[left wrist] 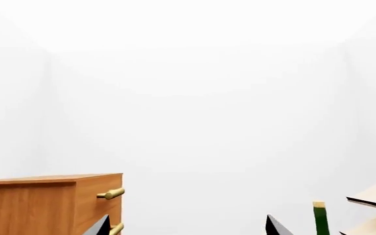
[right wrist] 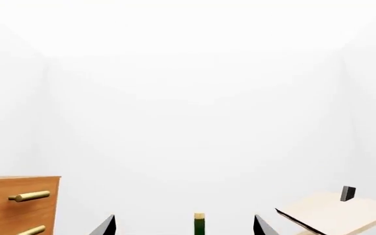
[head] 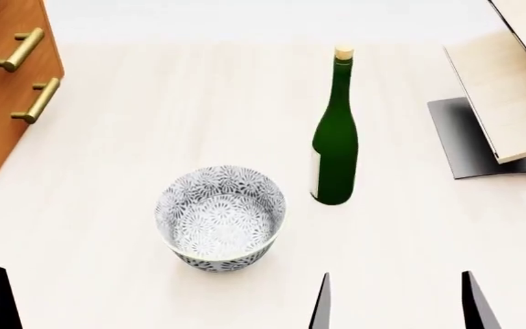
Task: Put the wine bottle on the wine rack.
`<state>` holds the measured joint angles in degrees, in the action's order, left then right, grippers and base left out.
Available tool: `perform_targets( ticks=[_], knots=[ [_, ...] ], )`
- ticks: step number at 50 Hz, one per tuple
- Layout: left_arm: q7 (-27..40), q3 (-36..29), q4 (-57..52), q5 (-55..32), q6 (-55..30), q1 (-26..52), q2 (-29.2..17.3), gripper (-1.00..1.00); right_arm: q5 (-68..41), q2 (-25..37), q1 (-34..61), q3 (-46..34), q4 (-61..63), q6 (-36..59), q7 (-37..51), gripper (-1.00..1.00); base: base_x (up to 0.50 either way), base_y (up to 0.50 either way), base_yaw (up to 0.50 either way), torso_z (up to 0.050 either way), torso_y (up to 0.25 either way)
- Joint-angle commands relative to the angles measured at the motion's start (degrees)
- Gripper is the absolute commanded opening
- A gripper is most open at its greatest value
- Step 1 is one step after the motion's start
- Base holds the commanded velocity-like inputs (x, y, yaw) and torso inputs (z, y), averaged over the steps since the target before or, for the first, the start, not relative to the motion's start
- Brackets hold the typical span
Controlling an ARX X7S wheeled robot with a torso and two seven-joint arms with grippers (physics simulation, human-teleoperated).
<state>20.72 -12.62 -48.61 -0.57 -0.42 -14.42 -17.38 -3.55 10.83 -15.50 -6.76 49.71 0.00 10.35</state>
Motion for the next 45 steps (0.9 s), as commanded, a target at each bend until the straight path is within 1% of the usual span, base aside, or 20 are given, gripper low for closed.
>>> perform_targets(
  ticks=[1, 45],
  knots=[
    [0.41, -0.23, 0.11, 0.27, 0.28, -0.05, -0.21, 1.0, 0.03, 0.51, 0.01, -0.39, -0.08, 0.08, 0.55, 1.0, 0.16, 0.0, 0.0, 0.0, 0.0],
    [1.35, -1.35, 0.22, 0.29, 0.52, 0.12, -1.1, 1.0, 0.63, 2.34, 0.6, -2.13, -1.06, 0.9, 2.36, 1.0, 0.17, 0.0, 0.0, 0.0, 0.0]
  ],
)
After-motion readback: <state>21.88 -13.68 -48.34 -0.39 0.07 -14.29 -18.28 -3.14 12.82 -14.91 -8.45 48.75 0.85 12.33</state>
